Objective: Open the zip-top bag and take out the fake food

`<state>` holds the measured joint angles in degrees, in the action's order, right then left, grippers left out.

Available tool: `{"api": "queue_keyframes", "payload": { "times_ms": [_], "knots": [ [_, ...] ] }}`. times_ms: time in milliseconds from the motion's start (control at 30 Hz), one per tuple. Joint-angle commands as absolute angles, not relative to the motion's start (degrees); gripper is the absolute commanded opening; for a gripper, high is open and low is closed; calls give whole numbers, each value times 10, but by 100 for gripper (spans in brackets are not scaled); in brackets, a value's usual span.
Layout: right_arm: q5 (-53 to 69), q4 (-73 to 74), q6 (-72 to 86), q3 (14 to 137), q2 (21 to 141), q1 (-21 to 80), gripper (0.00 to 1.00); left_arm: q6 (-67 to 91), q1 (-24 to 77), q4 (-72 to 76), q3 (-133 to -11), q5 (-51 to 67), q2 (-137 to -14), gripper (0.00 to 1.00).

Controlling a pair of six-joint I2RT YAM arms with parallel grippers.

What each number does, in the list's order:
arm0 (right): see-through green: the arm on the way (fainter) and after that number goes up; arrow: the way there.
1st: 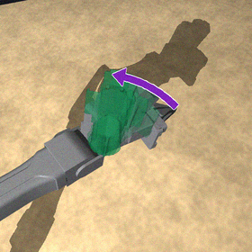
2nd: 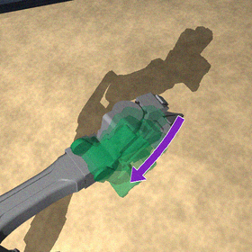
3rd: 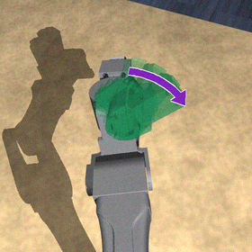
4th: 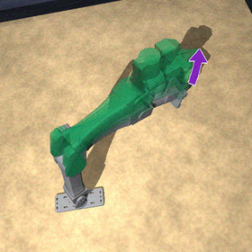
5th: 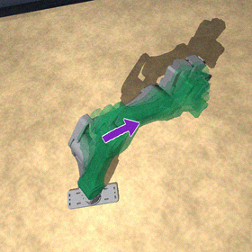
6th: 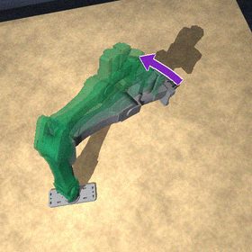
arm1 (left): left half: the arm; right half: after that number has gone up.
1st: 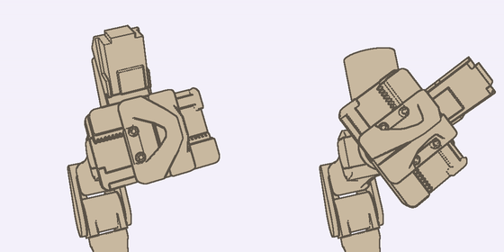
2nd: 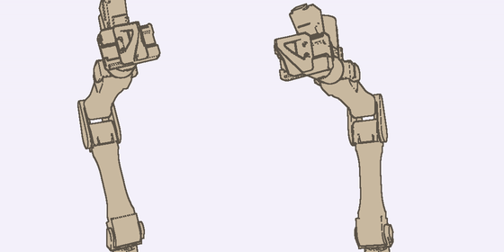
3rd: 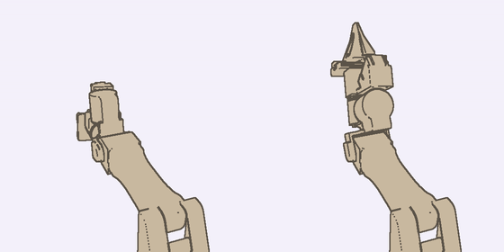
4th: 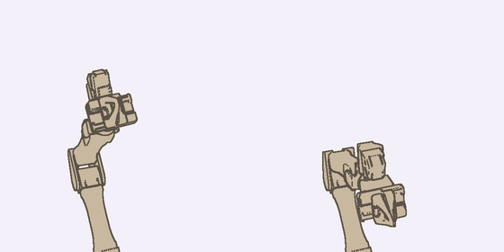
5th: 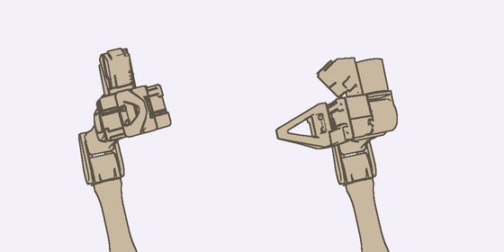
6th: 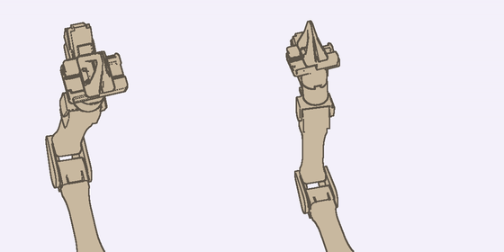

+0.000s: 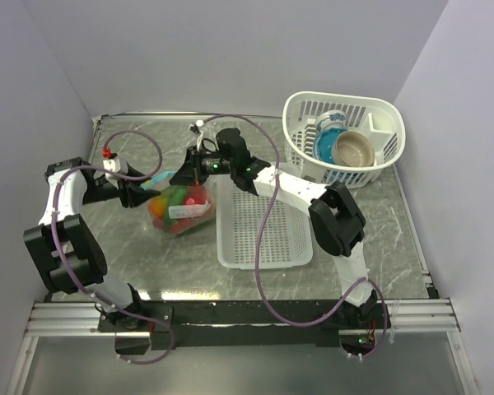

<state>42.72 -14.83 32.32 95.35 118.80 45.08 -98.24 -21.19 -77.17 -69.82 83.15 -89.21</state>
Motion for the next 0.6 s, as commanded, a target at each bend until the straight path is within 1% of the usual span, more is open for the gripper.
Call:
{"api": "queue_keyframes", "payload": {
  "times_ms": [0, 67, 167, 200, 267, 300, 400, 433, 500, 567],
  "knots": [
    [436, -200, 320, 963, 1124, 454, 0, -978, -214, -786, -736, 970, -896, 26],
    [434, -200, 316, 955, 1119, 455, 0, -971, -218, -786, -741, 970, -903, 11],
    [433, -201, 302, 937, 1103, 456, 1, -965, -223, -786, -743, 970, -898, 11],
    [438, -203, 292, 930, 1092, 457, 11, -963, -227, -786, -744, 969, -897, 12],
    [446, -211, 268, 906, 1064, 457, 26, -945, -239, -786, -750, 969, -900, 13],
    [456, -214, 257, 897, 1052, 457, 41, -939, -242, -787, -755, 969, -902, 13],
    [454, -207, 201, 879, 1015, 459, 67, -913, -245, -787, -757, 969, -901, 14],
    [455, -206, 187, 882, 1010, 459, 71, -909, -246, -787, -755, 969, -895, 15],
    [452, -181, 149, 896, 1006, 463, 76, -899, -245, -787, -750, 969, -888, 15],
    [451, -144, 121, 932, 1024, 464, 77, -890, -243, -787, -745, 969, -875, 16]
  ]
}}
